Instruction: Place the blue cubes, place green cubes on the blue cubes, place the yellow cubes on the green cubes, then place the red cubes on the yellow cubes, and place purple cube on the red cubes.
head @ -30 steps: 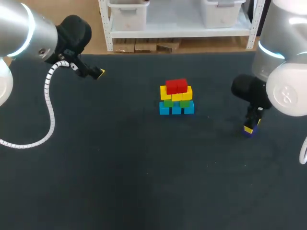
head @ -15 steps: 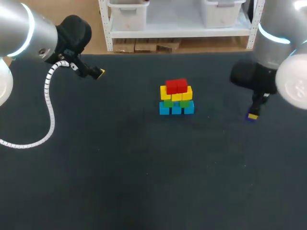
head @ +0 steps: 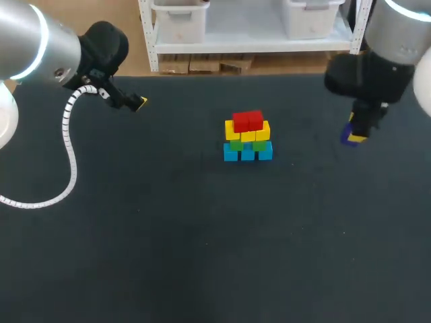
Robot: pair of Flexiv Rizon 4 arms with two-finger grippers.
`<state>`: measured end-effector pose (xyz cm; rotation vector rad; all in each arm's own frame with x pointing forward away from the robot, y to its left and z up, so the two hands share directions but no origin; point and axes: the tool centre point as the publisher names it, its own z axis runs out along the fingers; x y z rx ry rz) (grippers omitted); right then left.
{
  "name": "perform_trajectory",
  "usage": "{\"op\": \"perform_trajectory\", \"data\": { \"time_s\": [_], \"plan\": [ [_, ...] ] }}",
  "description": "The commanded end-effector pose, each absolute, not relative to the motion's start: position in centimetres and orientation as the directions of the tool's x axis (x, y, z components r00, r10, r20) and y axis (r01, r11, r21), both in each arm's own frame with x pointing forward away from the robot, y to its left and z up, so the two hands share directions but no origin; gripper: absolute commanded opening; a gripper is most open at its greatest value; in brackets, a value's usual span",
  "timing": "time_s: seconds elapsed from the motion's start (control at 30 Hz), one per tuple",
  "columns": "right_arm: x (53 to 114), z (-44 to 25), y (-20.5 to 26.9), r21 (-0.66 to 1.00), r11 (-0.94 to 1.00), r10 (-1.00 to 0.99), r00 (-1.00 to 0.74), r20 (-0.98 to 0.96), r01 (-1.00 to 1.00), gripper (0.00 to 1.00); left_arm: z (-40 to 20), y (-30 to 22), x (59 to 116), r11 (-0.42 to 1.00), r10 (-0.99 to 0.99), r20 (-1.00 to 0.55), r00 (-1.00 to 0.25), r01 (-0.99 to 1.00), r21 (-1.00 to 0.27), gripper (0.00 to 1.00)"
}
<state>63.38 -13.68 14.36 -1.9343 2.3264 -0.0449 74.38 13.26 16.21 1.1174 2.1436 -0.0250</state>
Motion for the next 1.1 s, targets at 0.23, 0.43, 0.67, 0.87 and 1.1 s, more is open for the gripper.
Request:
{"op": "perform_trajectory", "data": {
  "time_s": [0.23, 0.43, 0.67, 0.87, 1.1],
  "plan": [
    [65.3, 17.9, -8.4, -0.099, 0.034, -0.999, -0.034, 0.005, -0.995, 0.12, 16.2, 13.5, 74.5, 0.621, 0.711, -0.598, -0.37, 0.729, 0.287, 1.0],
    [66.3, 18.3, -6.3, -0.075, -0.029, -1.0, 0.028, 0.011, -0.997, 0.12, 16.2, 13.5, 74.5, 0.621, 0.711, -0.598, -0.37, 0.729, 0.287, 1.0],
    [66.8, 18.7, -3.7, -0.068, -0.085, -0.996, 0.084, 0.015, -0.994, 0.12, 16.2, 13.5, 74.5, 0.621, 0.711, -0.598, -0.37, 0.729, 0.287, 1.0],
    [67.9, 18.5, -2.0, -0.039, -0.119, -0.993, 0.119, -0.001, -0.992, 0.1, 16.2, 13.5, 74.5, 0.621, 0.711, -0.598, -0.37, 0.729, 0.287, 1.0],
    [68.6, 17.8, -0.2, -0.025, -0.142, -0.99, 0.143, -0.008, -0.99, 0.09, 16.2, 13.5, 74.5, 0.621, 0.711, -0.598, -0.37, 0.729, 0.287, 1.0]
  ]
}}
